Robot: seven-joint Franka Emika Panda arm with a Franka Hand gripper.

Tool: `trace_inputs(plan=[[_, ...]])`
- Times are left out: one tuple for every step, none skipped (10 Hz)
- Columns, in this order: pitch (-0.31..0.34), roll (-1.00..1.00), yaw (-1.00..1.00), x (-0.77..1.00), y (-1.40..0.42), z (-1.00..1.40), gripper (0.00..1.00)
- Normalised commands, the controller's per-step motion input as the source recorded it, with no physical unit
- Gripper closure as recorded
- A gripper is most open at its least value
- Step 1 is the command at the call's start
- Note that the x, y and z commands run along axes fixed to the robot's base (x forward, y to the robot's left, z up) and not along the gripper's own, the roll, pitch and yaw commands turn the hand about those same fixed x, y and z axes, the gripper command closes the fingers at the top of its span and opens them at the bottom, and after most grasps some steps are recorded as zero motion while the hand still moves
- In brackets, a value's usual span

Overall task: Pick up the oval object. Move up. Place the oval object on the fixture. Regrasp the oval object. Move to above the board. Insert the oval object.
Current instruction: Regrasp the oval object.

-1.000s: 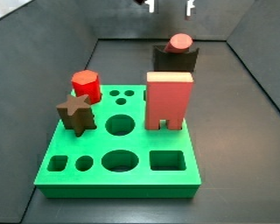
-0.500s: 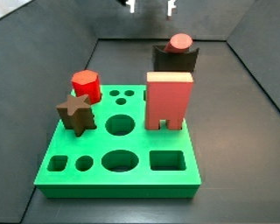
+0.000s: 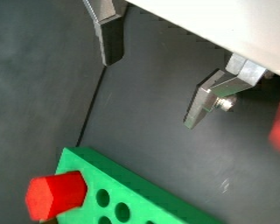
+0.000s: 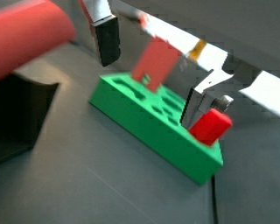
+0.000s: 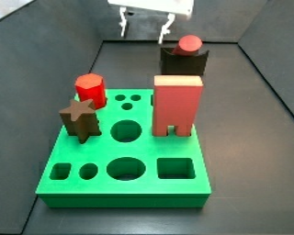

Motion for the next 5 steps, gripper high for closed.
trace_inputs(plan=[[-0.136,0.77,-1.00,-0.06,-0.38,-0.08,0.00],[-0.177,0.76,-1.00,-0.05,-0.11,-0.02,0.00],[-0.205,0.75,-1.00,-0.04,-0.02,0.00,0.00],[-0.231,0.74,-1.00,-0.04,-0.02,0.00,0.00],[-0.256,0.73,-1.00,-0.04,-0.03,0.00,0.00]])
